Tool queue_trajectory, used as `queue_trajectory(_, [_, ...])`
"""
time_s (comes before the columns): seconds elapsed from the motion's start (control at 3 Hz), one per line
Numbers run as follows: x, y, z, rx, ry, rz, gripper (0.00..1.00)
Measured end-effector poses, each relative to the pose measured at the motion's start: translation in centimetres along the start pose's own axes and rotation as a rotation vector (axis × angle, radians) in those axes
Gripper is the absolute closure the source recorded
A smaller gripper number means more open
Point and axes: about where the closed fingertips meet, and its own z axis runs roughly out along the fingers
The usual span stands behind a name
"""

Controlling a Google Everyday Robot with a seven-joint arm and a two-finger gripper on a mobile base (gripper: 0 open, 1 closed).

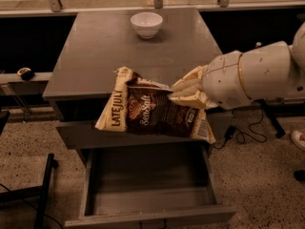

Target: Place brown chip bag into middle drawer

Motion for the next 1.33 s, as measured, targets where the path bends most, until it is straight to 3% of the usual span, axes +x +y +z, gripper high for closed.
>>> queue_trajectory(0.33, [0.0,0.2,0.7,-0.009,0.013,0.001,1.00])
queue_trajectory(0.67, [3.2,2.3,4.3,-0.017,-0.004,0.063,1.00])
queue_trajectory(1.0, [9.2,6.4,9.0,-0.009,0.050,0.125,1.00])
queue_trajectory(1.33, [14.3,11.9,13.0,-0.077,0.077,0.163,1.00])
